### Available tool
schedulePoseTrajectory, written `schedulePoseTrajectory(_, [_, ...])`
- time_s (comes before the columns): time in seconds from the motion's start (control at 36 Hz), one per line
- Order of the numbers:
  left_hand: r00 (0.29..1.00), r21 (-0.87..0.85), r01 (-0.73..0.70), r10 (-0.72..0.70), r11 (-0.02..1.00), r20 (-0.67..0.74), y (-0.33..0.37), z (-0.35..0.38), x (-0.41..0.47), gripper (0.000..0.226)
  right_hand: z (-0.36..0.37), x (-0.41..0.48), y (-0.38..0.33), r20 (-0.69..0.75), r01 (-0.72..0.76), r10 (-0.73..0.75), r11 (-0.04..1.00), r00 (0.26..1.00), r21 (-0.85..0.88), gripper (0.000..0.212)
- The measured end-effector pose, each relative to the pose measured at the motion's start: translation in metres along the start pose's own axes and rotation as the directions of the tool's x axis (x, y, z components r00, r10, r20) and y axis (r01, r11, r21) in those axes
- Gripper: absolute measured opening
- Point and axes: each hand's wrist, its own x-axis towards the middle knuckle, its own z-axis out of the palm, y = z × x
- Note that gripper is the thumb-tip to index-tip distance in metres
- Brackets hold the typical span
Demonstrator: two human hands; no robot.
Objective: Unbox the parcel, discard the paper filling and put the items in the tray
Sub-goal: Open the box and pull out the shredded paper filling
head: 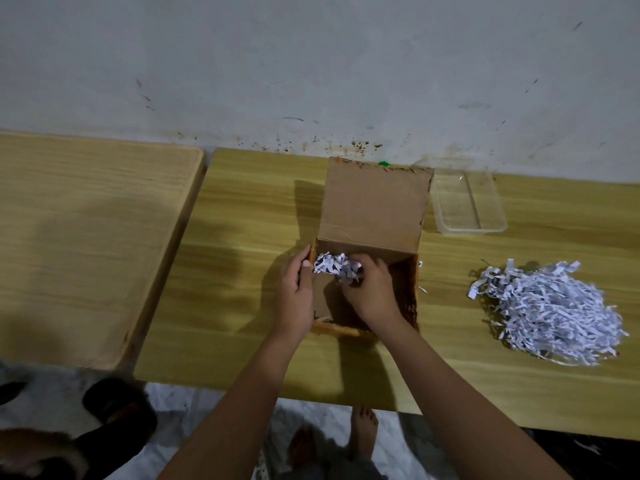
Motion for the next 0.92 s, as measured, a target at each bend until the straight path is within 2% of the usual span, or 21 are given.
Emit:
schedulePoseTrajectory(0.08, [1.0, -0.012, 0.005, -0.005, 1.0, 0.001, -0.001, 0.0, 0.0, 0.031, 0.011, 0.003, -0.013, 0.03, -0.013, 0.013, 1.0, 0.999, 0.001, 0.041])
schedulePoseTrajectory(0.22, [1.0, -0.024, 0.027, -0.027, 0.999, 0.007, -0.005, 0.0, 0.003, 0.031, 0.028, 0.003, -0.021, 0.016, 0.055, -0.056, 0.997, 0.998, 0.053, 0.045])
schedulePoseTrajectory(0.36, [1.0, -0.004, 0.005, -0.005, 1.0, 0.017, -0.005, 0.0, 0.003, 0.03, 0.031, 0.007, -0.023, 0.026, 0.158, -0.159, 0.986, 0.987, 0.047, 0.031])
schedulePoseTrajectory(0.5, [1.0, 0.019, 0.012, -0.012, 1.0, 0.022, -0.006, 0.0, 0.004, 0.031, 0.034, 0.011, -0.02, 0.005, 0.197, -0.197, 0.979, 0.98, 0.049, 0.032])
schedulePoseTrajectory(0.64, [0.999, 0.036, 0.004, -0.006, 0.999, 0.034, -0.005, -0.001, 0.004, 0.032, 0.035, 0.017, -0.017, 0.002, 0.192, -0.193, 0.977, 0.981, 0.092, 0.032])
schedulePoseTrajectory(0.92, [1.0, 0.09, -0.018, 0.017, 0.996, 0.007, -0.005, 0.0, 0.003, 0.032, 0.031, 0.021, -0.016, 0.04, 0.173, -0.183, 0.965, 0.982, 0.195, 0.013])
